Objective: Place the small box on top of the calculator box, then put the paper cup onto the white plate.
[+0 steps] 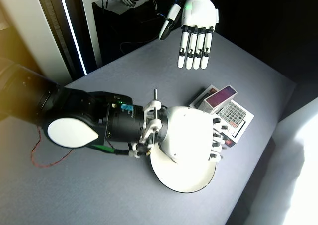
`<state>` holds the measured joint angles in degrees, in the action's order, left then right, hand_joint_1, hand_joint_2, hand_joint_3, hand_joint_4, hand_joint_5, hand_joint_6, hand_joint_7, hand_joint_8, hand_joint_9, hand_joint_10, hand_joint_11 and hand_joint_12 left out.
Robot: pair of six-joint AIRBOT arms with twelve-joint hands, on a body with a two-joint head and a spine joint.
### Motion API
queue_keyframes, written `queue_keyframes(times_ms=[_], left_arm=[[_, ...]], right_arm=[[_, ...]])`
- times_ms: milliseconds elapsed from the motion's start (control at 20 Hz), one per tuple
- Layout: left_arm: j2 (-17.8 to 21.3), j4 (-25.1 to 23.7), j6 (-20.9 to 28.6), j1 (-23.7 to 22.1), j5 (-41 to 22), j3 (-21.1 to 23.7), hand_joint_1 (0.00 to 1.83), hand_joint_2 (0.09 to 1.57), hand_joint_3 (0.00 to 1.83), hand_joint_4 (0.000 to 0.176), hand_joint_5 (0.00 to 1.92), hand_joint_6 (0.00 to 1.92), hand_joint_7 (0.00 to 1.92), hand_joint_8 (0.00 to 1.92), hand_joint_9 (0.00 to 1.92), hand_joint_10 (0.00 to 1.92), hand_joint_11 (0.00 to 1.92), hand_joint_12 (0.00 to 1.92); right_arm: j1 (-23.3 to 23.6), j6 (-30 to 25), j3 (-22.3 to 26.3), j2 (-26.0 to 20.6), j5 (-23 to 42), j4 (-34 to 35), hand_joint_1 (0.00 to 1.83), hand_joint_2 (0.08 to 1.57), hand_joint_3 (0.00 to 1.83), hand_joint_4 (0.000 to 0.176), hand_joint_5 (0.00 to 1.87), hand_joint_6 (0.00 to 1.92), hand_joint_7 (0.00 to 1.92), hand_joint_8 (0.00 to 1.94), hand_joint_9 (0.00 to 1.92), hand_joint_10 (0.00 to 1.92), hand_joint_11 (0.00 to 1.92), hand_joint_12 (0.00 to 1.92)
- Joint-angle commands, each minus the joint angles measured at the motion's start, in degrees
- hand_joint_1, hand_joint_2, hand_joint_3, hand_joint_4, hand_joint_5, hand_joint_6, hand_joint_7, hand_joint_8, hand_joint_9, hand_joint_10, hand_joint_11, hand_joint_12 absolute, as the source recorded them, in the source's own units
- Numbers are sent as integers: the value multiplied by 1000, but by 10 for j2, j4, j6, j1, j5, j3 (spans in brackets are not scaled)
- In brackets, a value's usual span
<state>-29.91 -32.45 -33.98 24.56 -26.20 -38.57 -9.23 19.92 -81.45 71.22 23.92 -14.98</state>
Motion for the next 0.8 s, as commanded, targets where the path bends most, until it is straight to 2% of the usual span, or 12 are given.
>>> queue_keyframes(times_ms=[0, 100, 150, 200, 250, 300, 350, 400, 450, 550, 650, 750], left_arm=[[3, 11, 2, -7, -51, -3, 0, 1247, 0, 0, 238, 3, 239, 4, 185, 6, 0, 215], [3, 11, 2, -8, -51, -3, 0, 1252, 2, 0, 244, 7, 238, 4, 180, 6, 0, 200], [2, 11, 2, -8, -51, -2, 0, 1256, 1, 0, 245, 3, 238, 2, 189, 5, 0, 203], [2, 11, 2, -8, -51, -2, 0, 1253, 0, 0, 220, 0, 207, 0, 162, 0, 0, 180], [2, 11, 2, -8, -51, -1, 0, 1251, 0, 0, 245, 0, 239, 3, 198, 3, 0, 270], [2, 11, 2, -9, -51, -2, 0, 1250, 0, 0, 223, 1, 224, 2, 180, 2, 0, 237], [2, 11, 2, -9, -50, -2, 0, 1258, 2, 0, 228, 3, 229, 4, 185, 3, 0, 246], [2, 11, 2, -9, -49, -2, 0, 1258, 2, 0, 228, 3, 229, 4, 185, 3, 0, 246], [2, 11, 2, -9, -49, -2, 0, 1263, 0, 0, 247, 1, 233, 3, 176, 4, 0, 254], [1, 11, 2, -9, -49, -2, 0, 1261, 0, 0, 259, 3, 243, 4, 185, 6, 0, 277], [1, 11, 2, -10, -49, -2, 0, 1256, 0, 0, 250, 2, 245, 3, 194, 4, 0, 252], [1, 11, 2, -10, -49, -2, 0, 1257, 1, 0, 264, 6, 252, 4, 191, 1, 0, 259]], right_arm=[[0, 0, -1, -3, 83, 18, 1478, 1141, 0, 0, 901, 1116, 994, 891, 776, 1133, 675, 1679], [-6, 7, -1, -3, 86, 34, 1480, 1139, 0, 0, 880, 1129, 1006, 878, 787, 1128, 689, 1669], [-13, 10, -1, -3, 94, 51, 1386, 1149, 1, 0, 847, 1207, 992, 943, 774, 1253, 609, 1327], [-20, 10, -1, -3, 103, 65, 1362, 1168, 3, 0, 785, 1291, 942, 1013, 765, 1324, 585, 1214], [-26, 10, -2, -3, 108, 69, 1354, 1182, 1, 0, 746, 1341, 907, 1050, 764, 1362, 571, 1182], [-29, 11, -3, -3, 108, 69, 1205, 1218, 5, 0, 709, 1418, 847, 1171, 708, 823, 490, 1190], [-31, 11, -4, -3, 108, 70, 1329, 1132, 0, 0, 683, 692, 780, 610, 727, 553, 429, 1192], [-33, 11, -4, -3, 109, 70, 1329, 1132, 0, 0, 683, 692, 780, 610, 727, 553, 429, 1192], [-36, 11, -4, -3, 112, 70, 1311, 1100, 0, 0, 764, 150, 857, 110, 788, 202, 374, 1153], [-37, 11, -4, -3, 113, 70, 1293, 1113, 1, 0, 738, 76, 829, 45, 755, 137, 302, 1189], [-37, 11, -4, -3, 112, 70, 1188, 1127, 2, 0, 641, 3, 700, 0, 627, 34, 112, 1280], [-37, 11, -4, -3, 111, 70, 1154, 1120, 0, 0, 632, 0, 683, 0, 614, 24, 85, 1315]])
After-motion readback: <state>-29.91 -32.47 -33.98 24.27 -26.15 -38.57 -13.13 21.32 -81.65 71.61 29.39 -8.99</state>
